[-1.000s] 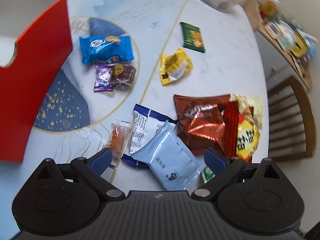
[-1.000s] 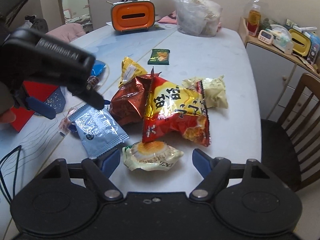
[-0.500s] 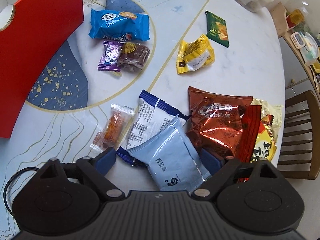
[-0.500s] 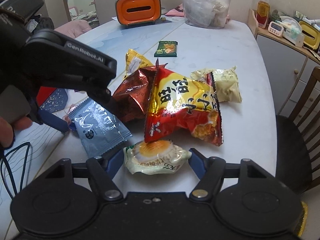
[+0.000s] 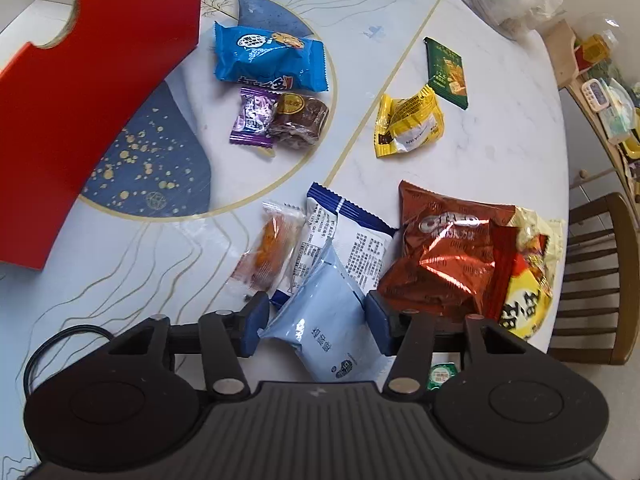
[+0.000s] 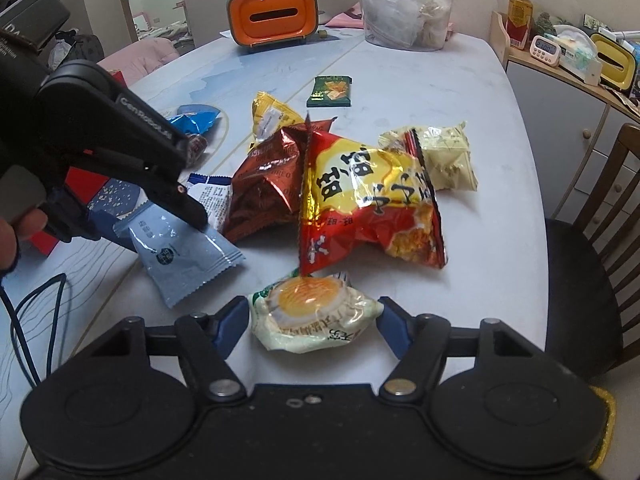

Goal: Organize snacks
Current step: 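Close the left tool on the pale blue sachet while the right tool reaches the yolk pastry, then lift the blue sachet with the left tool while the right tool grasps and lifts the yolk pastry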

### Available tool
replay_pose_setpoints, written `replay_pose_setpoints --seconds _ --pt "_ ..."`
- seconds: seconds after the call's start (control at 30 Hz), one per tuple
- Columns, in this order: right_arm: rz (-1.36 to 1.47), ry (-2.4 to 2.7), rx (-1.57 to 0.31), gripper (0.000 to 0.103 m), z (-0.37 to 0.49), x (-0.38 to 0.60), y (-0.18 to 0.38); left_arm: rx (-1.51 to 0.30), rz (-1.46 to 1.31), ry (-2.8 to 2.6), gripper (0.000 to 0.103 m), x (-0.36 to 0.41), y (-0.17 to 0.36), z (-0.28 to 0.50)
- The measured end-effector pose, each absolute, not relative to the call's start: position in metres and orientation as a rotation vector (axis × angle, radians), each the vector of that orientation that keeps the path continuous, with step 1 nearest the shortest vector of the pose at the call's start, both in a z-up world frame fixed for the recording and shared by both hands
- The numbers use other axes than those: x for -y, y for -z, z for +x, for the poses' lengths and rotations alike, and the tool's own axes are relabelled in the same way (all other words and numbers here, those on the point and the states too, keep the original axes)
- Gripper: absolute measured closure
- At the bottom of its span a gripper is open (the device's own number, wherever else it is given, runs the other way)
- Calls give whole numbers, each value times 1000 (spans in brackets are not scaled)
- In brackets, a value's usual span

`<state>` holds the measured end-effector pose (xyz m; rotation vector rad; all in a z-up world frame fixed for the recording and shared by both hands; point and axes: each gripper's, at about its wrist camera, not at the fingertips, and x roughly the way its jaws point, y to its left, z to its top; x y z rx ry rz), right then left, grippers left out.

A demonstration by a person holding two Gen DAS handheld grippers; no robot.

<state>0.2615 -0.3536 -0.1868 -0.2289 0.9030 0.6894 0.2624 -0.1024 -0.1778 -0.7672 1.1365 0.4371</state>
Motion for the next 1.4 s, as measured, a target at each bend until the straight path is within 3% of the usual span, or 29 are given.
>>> replay_pose_setpoints --seconds 0.17,0.47,1.07,1.4 --pt "-227 -692 -911 34 250 357 184 -1145 -770 -408 71 98 171 249" --pt "-212 -720 -901 34 229 361 170 -1123 -788 -349 82 85 155 214" --pt "-256 -762 -845 35 192 332 119 -1010 -673 -286 84 58 94 158" --pt "-255 -779 -770 35 164 269 74 -902 -584 -208 84 2 46 128"
